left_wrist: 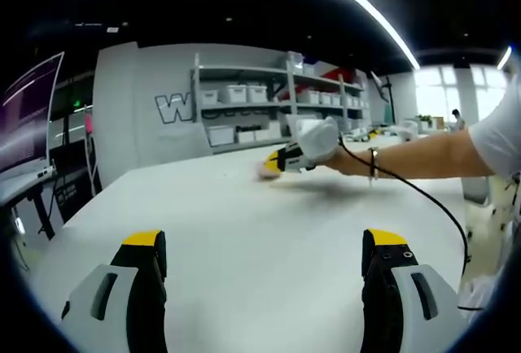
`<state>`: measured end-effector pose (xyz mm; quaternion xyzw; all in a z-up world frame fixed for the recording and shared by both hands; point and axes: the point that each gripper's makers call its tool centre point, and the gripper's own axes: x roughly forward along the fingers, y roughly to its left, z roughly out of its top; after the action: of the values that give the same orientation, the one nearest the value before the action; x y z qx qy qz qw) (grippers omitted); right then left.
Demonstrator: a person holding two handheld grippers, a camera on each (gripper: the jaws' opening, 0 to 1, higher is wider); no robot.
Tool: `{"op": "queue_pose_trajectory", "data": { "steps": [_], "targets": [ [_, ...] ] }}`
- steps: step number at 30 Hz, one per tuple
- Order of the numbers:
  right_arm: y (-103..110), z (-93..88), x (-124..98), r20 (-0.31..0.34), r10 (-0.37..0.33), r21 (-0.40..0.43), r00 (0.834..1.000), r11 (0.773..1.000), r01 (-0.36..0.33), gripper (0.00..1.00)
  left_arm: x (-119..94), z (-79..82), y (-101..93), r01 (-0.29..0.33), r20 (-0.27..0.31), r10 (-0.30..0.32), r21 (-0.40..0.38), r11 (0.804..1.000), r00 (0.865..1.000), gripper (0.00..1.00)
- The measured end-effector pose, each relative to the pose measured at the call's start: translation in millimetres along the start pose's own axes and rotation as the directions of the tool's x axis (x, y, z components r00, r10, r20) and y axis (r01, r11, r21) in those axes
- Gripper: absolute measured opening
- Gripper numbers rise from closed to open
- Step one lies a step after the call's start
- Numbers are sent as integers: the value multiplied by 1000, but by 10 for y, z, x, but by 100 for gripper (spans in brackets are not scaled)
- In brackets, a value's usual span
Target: Open the resealable bag by pulling the two sides of the seal apart until the entire bag opening is separated and visibly accessible.
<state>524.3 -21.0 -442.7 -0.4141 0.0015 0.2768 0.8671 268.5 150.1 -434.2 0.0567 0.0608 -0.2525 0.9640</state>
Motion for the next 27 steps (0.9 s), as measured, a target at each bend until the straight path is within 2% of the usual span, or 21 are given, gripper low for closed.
{"op": "queue_pose_trajectory", "data": {
  "steps": [5,9,19,27],
  "targets": [
    [-207,21,-52,36,-67,92,997,994,63,0,9,-6,4,1,0,-1,0,1000,1000,100],
    [-331,30,-112,49,-91,148,995,986,83,0,15,-9,2,2,2,-2,0,1000,1000,100],
    [-469,51,-208,73,-142,219,987,968,123,0,21,-8,-5,4,4,-4,1,1000,1000,100],
    [-520,119,-252,98,-160,273,982,953,128,0,30,3,0,5,7,-5,2,1000,1000,100]
  ]
}}
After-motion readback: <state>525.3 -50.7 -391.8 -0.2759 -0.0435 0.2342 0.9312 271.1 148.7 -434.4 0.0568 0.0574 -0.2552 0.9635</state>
